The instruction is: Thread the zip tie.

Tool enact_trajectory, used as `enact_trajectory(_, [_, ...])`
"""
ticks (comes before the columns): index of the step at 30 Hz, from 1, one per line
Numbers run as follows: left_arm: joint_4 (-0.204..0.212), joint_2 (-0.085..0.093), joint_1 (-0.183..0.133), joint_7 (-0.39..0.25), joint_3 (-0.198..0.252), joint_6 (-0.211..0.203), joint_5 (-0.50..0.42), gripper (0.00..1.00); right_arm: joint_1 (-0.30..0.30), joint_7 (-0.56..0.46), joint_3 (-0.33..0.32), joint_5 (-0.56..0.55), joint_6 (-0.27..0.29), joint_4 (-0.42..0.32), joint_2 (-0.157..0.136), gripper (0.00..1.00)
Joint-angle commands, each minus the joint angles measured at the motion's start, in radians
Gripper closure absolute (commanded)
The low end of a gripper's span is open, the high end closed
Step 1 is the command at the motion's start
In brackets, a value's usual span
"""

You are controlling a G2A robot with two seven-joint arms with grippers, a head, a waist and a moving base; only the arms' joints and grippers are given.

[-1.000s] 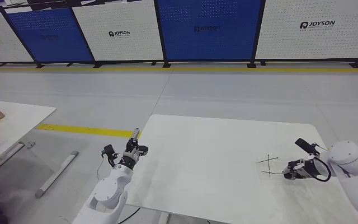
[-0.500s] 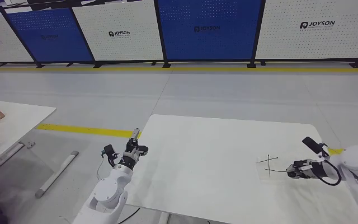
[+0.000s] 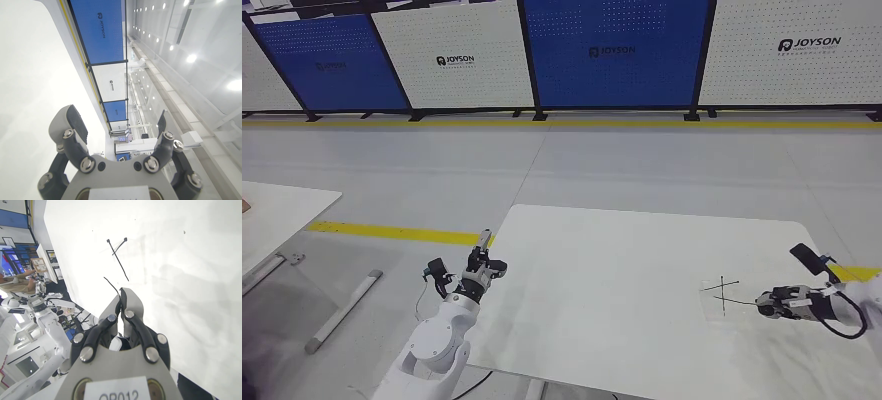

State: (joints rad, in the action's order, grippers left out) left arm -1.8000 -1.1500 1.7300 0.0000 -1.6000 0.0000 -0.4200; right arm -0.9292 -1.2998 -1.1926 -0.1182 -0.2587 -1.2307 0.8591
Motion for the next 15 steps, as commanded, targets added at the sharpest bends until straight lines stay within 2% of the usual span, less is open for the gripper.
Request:
enact_trajectory(1, [0.0, 0.0, 0.0, 0.0, 0.0, 0.0, 0.0, 0.0, 0.0, 0.0, 0.0, 0.0, 0.0, 0.0, 0.0, 1.0])
enact_trajectory(12, [0.0, 0.0, 0.0, 0.0, 0.0, 0.0, 0.0, 0.0, 0.0, 0.0, 0.0, 0.0, 0.0, 0.0, 0.0, 1.0])
enact_trajectory(15, [0.0, 0.0, 0.0, 0.0, 0.0, 0.0, 0.0, 0.0, -0.022, 0.039, 0.002, 0.029, 0.05, -0.019, 0.003, 1.0])
